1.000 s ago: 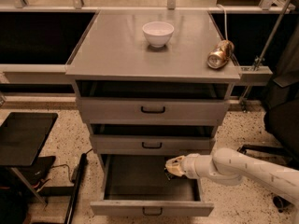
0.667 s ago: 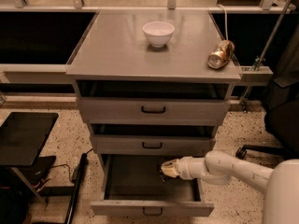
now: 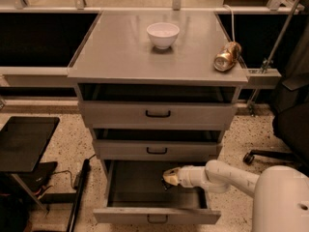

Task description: Place rxbar chocolate into bottom drawer

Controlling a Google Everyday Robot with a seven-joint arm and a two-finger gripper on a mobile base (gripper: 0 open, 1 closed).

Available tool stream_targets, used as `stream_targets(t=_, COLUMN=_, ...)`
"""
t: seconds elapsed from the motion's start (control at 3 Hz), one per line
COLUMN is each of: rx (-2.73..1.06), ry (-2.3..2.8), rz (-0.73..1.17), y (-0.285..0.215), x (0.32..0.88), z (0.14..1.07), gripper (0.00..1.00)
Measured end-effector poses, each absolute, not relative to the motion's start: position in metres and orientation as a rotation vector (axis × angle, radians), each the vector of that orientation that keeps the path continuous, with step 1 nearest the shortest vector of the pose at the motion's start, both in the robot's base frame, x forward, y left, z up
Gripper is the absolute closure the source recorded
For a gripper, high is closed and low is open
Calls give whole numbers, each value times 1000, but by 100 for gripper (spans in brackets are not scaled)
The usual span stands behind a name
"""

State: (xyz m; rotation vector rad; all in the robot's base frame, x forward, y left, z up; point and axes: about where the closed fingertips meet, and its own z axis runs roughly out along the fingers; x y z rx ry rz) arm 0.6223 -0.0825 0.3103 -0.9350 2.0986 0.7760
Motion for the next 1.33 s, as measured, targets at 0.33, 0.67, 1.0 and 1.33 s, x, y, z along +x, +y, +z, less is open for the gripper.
stream_targets(t=0.33, rx=-950, ry=2093, rz=740, y=-83, x=615, z=307, gripper=100)
stream_targets(t=0.67, rx=-941, ry=2104, rz=768, y=-76, x=610, z=272, gripper=100)
stream_targets(t=1.0, rx=-902, ry=2125, rz=826, y=-62, x=617, z=232, gripper=100)
stream_targets(t=1.33, rx=-830, ry=2147, rz=848, y=-47, x=649, z=204, gripper=100)
